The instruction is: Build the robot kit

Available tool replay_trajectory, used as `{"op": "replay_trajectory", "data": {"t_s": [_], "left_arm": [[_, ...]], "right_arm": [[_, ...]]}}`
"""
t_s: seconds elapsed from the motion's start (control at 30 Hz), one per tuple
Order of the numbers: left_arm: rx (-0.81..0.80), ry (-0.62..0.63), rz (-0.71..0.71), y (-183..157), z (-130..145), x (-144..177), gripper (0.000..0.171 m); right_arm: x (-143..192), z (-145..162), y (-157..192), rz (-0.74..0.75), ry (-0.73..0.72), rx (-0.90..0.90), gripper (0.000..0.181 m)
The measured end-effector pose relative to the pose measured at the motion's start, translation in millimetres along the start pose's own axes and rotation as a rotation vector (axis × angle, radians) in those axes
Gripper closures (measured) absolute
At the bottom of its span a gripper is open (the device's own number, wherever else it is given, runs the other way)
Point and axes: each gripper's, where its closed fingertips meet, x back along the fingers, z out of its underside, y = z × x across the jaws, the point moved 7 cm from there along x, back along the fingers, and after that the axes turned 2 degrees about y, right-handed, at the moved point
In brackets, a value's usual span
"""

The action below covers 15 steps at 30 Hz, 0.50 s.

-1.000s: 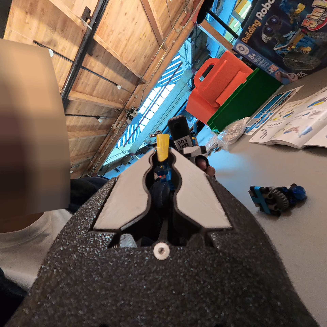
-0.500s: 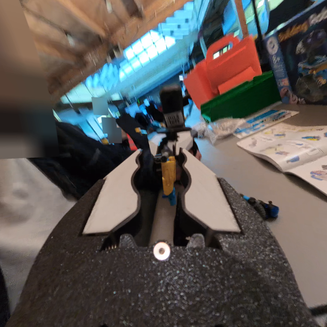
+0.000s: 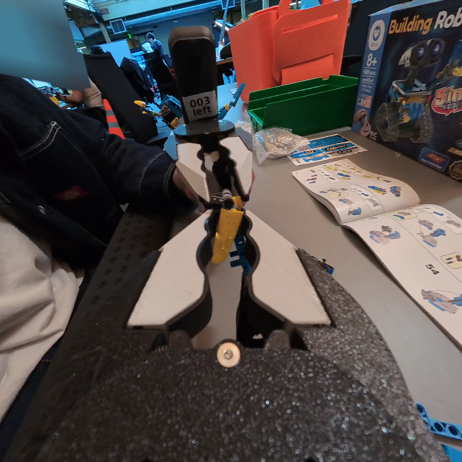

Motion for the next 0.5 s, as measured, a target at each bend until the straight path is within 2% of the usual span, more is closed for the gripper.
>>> {"op": "replay_trajectory", "data": {"t_s": [0.13, 0.5], "left_arm": [[0.011, -0.01, -0.029, 1.0, 0.7, -2.1, 0.149], [0.057, -0.004, 0.067, 1.6, 0.1, 2.3, 0.149]], "right_arm": [[1.2, 0.3, -1.7, 0.024, -0.001, 0.009, 0.163], [-1.1, 0.2, 1.9, -0.038, -0.02, -0.03, 0.161]]}}
